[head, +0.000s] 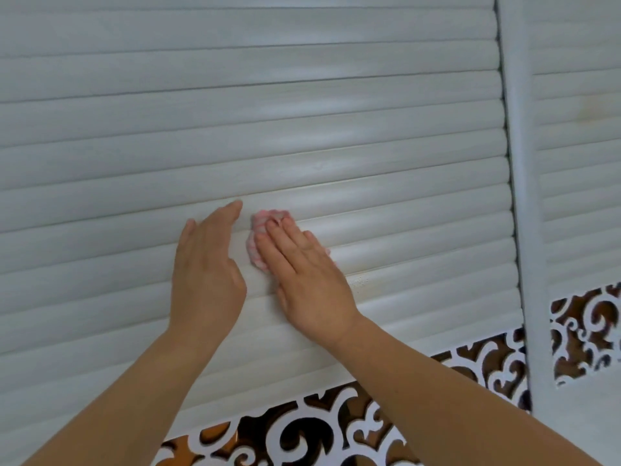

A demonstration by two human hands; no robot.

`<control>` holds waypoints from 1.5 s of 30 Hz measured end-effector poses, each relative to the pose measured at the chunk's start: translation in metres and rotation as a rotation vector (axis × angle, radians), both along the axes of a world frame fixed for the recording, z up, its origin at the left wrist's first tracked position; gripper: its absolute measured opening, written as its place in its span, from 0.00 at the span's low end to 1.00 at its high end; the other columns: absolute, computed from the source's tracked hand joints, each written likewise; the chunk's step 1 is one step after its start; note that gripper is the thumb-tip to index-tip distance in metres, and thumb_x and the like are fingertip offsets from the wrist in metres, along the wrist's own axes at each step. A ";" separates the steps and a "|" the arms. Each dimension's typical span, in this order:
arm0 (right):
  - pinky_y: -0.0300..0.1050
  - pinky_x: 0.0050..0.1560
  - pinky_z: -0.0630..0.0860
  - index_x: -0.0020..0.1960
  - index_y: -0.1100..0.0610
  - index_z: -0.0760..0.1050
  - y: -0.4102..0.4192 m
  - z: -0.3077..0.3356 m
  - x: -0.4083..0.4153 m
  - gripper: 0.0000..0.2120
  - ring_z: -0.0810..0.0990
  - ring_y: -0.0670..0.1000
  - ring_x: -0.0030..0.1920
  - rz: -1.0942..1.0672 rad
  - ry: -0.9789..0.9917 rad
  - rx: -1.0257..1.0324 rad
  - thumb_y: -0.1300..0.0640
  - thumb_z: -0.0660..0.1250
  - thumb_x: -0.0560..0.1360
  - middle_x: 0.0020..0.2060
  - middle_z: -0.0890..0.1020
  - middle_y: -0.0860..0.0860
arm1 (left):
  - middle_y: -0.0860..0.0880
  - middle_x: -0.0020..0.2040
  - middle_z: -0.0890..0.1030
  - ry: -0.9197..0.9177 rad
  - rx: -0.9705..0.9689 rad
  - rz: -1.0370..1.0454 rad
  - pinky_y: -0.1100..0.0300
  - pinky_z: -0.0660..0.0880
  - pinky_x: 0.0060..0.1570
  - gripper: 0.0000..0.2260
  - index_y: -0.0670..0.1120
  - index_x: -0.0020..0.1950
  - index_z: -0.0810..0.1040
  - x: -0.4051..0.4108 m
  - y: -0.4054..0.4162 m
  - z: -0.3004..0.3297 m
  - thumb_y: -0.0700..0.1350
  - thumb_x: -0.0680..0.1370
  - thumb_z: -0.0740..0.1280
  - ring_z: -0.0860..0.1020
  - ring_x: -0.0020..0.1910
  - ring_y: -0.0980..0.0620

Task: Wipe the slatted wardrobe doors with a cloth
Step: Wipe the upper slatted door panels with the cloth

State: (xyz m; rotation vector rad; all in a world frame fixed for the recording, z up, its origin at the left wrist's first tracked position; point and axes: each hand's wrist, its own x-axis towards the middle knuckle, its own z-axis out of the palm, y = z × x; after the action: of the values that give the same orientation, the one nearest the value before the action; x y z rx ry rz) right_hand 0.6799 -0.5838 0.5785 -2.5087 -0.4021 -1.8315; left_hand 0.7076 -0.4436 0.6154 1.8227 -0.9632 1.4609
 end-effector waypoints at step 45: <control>0.52 0.74 0.54 0.74 0.61 0.61 -0.045 -0.025 -0.019 0.32 0.53 0.52 0.75 -0.052 0.059 0.147 0.70 0.54 0.69 0.74 0.62 0.56 | 0.43 0.66 0.72 0.230 -0.021 0.009 0.57 0.61 0.67 0.30 0.42 0.71 0.64 -0.017 0.041 -0.058 0.22 0.71 0.55 0.68 0.65 0.46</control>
State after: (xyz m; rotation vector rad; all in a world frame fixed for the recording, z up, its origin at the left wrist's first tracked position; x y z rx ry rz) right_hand 0.6606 -0.6288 0.5538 -2.4892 -0.1952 -1.7297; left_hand 0.6903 -0.4024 0.5573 1.9317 -0.8236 1.2292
